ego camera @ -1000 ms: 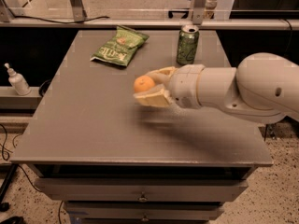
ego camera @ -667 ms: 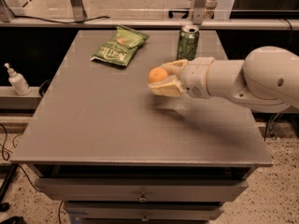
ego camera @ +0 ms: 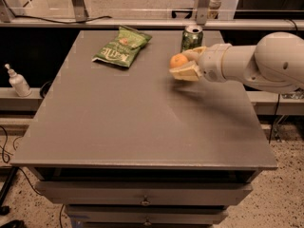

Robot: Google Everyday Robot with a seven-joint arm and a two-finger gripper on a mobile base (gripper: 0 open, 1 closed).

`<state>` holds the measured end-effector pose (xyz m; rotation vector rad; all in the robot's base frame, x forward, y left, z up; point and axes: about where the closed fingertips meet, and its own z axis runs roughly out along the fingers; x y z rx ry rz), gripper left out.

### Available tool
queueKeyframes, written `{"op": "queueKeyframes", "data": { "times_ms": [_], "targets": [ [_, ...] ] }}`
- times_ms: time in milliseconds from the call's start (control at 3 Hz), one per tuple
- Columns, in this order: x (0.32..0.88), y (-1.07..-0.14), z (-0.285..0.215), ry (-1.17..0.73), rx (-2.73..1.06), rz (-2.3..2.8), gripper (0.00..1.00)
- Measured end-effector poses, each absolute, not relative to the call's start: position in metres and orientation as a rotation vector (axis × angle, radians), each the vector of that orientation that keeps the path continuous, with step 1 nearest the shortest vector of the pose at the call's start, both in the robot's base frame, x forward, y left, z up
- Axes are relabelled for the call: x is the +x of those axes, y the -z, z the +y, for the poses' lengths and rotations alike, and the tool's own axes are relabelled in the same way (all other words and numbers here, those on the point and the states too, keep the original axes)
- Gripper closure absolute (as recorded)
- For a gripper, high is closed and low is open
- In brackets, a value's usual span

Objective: Move orange near green can

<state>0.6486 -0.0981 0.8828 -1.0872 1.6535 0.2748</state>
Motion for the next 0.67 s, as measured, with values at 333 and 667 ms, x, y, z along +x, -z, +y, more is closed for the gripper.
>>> {"op": "queueKeyframes", "data": {
  "times_ms": [333, 667],
  "targets": [
    [0.663, -0.886, -0.120, -0.229, -1.061, 1.656, 1.00],
    [0.672, -0.881, -0.132, -0.216, -1.040, 1.659, 1.00]
  ]
}}
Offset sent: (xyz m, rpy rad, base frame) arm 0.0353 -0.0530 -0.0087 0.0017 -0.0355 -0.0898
